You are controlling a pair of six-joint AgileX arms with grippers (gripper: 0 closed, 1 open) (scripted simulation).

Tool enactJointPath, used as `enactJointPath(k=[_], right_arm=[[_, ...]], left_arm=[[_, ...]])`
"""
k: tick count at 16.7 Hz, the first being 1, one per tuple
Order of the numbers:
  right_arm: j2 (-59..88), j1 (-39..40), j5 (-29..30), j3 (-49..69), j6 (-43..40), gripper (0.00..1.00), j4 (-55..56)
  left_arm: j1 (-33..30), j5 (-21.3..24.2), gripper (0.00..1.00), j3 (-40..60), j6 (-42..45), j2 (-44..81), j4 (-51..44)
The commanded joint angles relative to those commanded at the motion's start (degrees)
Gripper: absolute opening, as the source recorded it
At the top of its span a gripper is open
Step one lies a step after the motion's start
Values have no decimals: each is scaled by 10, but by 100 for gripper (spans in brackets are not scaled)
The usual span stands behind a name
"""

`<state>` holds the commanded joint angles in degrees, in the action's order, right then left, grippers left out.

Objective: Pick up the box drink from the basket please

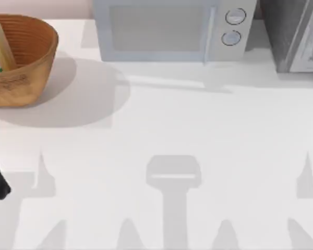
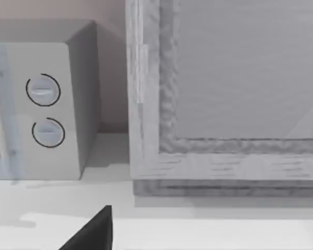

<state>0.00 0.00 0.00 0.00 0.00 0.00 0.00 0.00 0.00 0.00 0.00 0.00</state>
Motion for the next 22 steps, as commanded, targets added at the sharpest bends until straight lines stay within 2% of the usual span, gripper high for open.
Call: enactJointPath(k=[4,8,13,22], right_arm=[[0,0,0,0,0,100,0],[0,0,0,0,0,100,0],[0,0,0,0,0,100,0],[0,0,0,0,0,100,0]], left_arm=[[2,1,100,2,-1,17,8],[10,9,100,28,-3,118,68],[25,28,100,100,0,325,211],[56,70,100,260,5,782,526]])
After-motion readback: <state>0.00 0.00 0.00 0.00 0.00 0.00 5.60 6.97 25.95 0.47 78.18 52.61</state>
